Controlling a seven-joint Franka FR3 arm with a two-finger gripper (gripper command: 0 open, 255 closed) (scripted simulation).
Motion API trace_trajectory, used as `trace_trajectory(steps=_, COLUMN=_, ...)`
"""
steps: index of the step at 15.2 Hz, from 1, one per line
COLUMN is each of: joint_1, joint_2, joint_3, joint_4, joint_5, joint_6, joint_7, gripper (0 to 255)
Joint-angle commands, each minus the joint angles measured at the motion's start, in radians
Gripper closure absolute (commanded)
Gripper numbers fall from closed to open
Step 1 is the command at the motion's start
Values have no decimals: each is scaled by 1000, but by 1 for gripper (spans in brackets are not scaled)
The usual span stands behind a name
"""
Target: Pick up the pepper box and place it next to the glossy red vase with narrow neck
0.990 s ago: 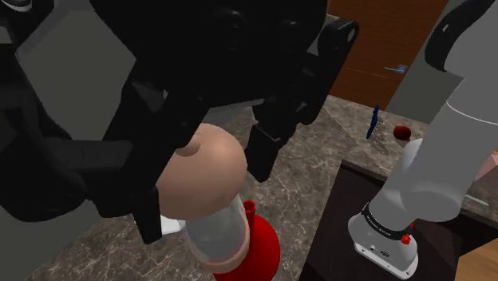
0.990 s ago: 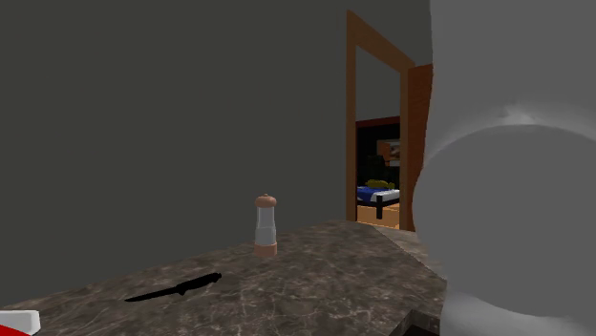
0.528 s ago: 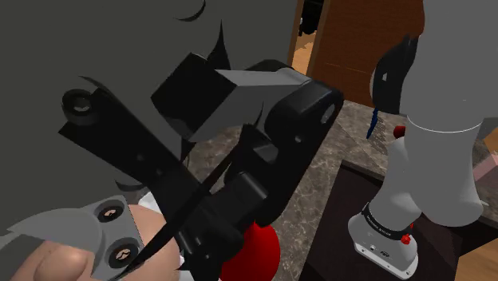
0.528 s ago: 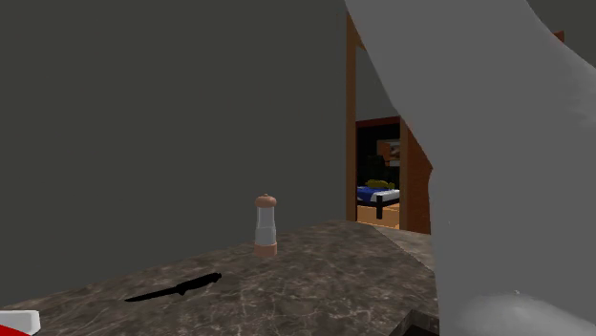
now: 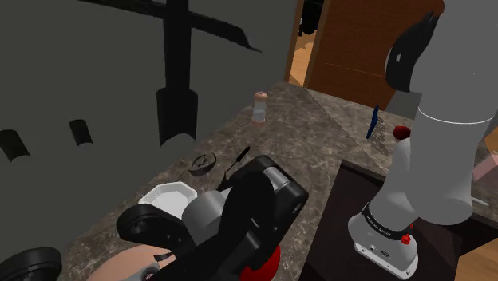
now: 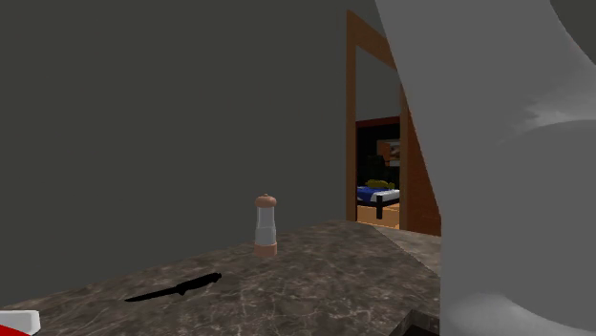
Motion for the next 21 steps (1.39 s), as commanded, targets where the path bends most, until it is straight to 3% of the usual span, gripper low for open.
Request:
trace_trajectory(steps=1, joint_1=-41, joint_2=-27, joint_3=10, joint_4=-58, joint_5=29, joint_6=41, joint_7=-8, gripper=255)
trace_trajectory(steps=10, joint_1=-175, joint_2=-133, joint_3=33, joint_4=-277, joint_5=139, joint_6=207, joint_7=-55, gripper=255)
trace_trajectory(steps=21, joint_1=-246, joint_2=-216, joint_3=35, joint_4=-479, joint_5=222, joint_6=376, joint_7=-100, gripper=255)
